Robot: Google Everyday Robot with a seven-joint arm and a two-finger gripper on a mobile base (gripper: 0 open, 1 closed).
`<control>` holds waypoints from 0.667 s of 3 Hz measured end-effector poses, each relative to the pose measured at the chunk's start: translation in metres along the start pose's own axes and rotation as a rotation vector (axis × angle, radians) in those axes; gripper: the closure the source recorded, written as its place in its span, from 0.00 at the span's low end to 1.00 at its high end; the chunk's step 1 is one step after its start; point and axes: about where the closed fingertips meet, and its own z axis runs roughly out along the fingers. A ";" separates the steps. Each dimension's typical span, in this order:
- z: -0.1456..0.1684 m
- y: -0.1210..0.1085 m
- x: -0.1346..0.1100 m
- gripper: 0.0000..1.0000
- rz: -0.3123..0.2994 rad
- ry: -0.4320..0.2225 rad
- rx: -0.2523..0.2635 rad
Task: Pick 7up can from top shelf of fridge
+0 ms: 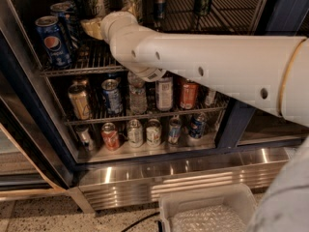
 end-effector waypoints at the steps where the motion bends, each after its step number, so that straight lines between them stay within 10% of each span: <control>1: 0.000 0.000 0.000 0.19 0.000 0.000 0.000; 2: 0.000 0.000 0.000 0.23 0.000 0.000 0.000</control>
Offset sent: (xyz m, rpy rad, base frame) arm 0.0000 0.0000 0.0000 0.0000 0.0000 0.0000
